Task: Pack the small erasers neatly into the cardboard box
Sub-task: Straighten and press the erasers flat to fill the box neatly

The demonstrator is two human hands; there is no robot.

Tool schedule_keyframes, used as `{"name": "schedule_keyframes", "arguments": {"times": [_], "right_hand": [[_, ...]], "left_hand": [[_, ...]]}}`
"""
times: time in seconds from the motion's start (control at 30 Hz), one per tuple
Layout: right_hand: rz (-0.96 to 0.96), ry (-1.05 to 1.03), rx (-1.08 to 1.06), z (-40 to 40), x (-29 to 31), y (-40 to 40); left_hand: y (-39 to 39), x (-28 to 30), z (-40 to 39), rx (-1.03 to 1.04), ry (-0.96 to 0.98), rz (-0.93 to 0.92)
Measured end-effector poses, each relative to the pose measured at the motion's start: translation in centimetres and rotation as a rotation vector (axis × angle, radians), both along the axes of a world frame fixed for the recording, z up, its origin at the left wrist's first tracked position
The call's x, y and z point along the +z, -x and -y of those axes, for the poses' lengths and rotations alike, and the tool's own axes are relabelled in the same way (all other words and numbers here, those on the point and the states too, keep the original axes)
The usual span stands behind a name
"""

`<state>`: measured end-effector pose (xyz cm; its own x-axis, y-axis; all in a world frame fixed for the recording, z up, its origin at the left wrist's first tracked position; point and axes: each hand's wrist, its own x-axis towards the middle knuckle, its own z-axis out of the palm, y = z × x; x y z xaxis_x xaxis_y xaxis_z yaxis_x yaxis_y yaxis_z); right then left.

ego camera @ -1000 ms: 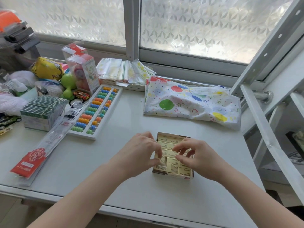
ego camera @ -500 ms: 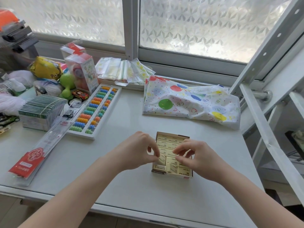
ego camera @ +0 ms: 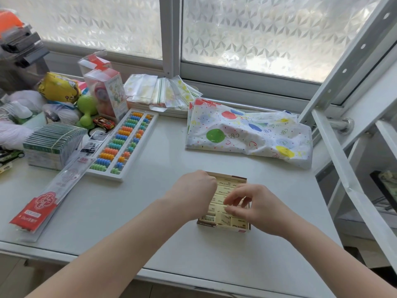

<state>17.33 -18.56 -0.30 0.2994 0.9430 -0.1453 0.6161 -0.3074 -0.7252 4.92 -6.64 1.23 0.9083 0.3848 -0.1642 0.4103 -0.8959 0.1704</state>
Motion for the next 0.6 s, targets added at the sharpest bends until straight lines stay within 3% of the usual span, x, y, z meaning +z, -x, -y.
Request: {"name": "schedule_keyframes", "arguments": {"times": [0.3, 0.6], "right_hand": [[0.054, 0.029, 0.124, 0.0, -0.2, 1.5], [-0.034, 0.035, 0.107, 0.1, 0.0, 1.1]], "left_hand": [[1.4, 0.0, -0.4, 0.044, 0.399, 0.034], [1.8, -0.6, -0.4, -0.057, 0.373, -0.051]]}}
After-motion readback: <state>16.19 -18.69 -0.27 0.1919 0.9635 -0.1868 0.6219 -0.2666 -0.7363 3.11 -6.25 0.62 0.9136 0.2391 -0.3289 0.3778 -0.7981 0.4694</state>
